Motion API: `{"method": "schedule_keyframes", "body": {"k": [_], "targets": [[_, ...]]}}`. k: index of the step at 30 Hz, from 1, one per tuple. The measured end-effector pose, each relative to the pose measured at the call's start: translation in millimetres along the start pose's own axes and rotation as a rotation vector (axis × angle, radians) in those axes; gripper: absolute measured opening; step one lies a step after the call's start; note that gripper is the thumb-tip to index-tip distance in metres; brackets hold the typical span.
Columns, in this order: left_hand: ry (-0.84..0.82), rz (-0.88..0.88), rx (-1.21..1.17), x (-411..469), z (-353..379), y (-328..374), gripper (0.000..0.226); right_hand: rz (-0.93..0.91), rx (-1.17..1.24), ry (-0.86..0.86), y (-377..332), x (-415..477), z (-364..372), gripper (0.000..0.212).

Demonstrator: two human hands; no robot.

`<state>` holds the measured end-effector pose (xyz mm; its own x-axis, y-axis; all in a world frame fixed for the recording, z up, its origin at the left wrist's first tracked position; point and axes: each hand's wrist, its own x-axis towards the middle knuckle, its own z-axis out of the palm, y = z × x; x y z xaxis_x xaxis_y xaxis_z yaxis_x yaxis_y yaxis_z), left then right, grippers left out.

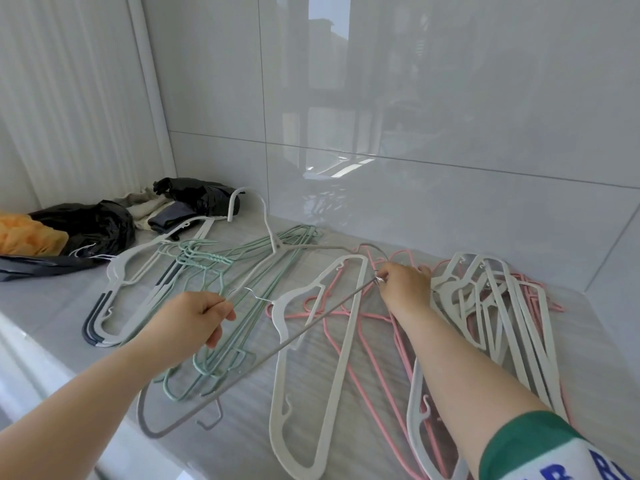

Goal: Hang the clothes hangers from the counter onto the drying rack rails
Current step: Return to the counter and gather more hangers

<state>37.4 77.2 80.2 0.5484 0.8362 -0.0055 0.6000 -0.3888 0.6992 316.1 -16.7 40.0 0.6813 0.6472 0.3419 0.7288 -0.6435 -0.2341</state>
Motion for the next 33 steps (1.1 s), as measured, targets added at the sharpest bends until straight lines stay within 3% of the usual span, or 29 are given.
{"method": "schedule_keyframes", "body": {"k": [10,16,27,33], "targets": [[-0.081,-0.150,-0.262,9.2,9.7,6.6,0.033,0.096,0.523,0.132,5.6,-1.4,-23.5,0.017],[-0.121,-0.151,-0.191,7.7,19.7,8.9,0.034,0.144,0.665,0.143,8.3,2.5,-32.8,0.015],[0.177,0.013,-0.198,-2.2,-7.3,-4.6,0.032,0.039,0.253,-0.006,7.3,-16.8,-21.8,0.021],[0.245,-0.024,-0.203,-22.7,-26.0,-26.1,0.031,0.019,0.018,-0.233,-2.2,-22.5,-14.5,0.036]]}}
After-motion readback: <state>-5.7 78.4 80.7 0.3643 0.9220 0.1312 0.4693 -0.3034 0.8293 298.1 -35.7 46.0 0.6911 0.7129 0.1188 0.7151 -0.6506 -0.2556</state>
